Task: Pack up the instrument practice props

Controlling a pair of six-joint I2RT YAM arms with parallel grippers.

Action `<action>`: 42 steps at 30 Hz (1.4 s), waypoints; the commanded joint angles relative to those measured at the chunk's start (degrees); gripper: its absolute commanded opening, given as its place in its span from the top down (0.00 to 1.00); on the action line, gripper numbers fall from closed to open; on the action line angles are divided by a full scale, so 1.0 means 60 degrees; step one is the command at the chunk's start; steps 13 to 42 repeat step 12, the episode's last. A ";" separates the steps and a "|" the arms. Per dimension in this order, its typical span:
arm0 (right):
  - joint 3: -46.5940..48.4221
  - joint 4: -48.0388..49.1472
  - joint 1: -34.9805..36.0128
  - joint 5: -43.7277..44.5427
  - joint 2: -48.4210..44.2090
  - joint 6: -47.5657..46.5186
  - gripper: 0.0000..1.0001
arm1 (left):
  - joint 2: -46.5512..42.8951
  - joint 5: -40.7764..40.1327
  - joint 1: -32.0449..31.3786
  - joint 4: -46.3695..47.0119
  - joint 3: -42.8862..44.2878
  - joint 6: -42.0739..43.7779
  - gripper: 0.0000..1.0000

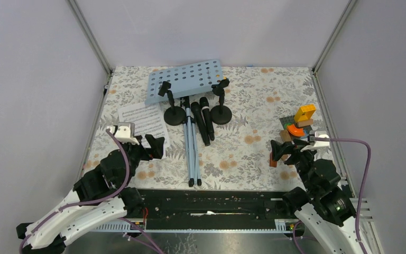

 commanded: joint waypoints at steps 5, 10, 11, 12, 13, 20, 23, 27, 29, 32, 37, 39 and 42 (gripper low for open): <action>-0.0062 0.0348 -0.0030 0.0121 -0.0324 -0.0269 0.00 | -0.0305 -0.0127 0.0023 0.0467 -0.0013 0.0133 0.01; -0.0079 0.0375 -0.0026 0.0069 -0.0323 -0.0269 0.00 | -0.0068 -0.0114 0.0018 0.0423 0.0059 0.0210 0.01; -0.0096 0.0382 -0.0024 0.0068 -0.0328 -0.0269 0.00 | -0.0013 -0.0101 0.0033 0.0385 0.0094 0.0177 0.01; -0.0086 0.0370 -0.0024 0.0070 -0.0318 -0.0269 0.00 | 0.0037 -0.0099 0.0037 0.0353 0.0126 0.0144 0.01; -0.0086 0.0370 -0.0024 0.0070 -0.0318 -0.0269 0.00 | 0.0037 -0.0099 0.0037 0.0353 0.0126 0.0144 0.01; -0.0086 0.0370 -0.0024 0.0070 -0.0318 -0.0269 0.00 | 0.0037 -0.0099 0.0037 0.0353 0.0126 0.0144 0.01; -0.0086 0.0370 -0.0024 0.0070 -0.0318 -0.0269 0.00 | 0.0037 -0.0099 0.0037 0.0353 0.0126 0.0144 0.01; -0.0086 0.0370 -0.0024 0.0070 -0.0318 -0.0269 0.00 | 0.0037 -0.0099 0.0037 0.0353 0.0126 0.0144 0.01; -0.0086 0.0370 -0.0024 0.0070 -0.0318 -0.0269 0.00 | 0.0037 -0.0099 0.0037 0.0353 0.0126 0.0144 0.01; -0.0086 0.0370 -0.0024 0.0070 -0.0318 -0.0269 0.00 | 0.0037 -0.0099 0.0037 0.0353 0.0126 0.0144 0.01; -0.0086 0.0370 -0.0024 0.0070 -0.0318 -0.0269 0.00 | 0.0037 -0.0099 0.0037 0.0353 0.0126 0.0144 0.01; -0.0086 0.0370 -0.0024 0.0070 -0.0318 -0.0269 0.00 | 0.0037 -0.0099 0.0037 0.0353 0.0126 0.0144 0.01; -0.0086 0.0370 -0.0024 0.0070 -0.0318 -0.0269 0.00 | 0.0037 -0.0099 0.0037 0.0353 0.0126 0.0144 0.01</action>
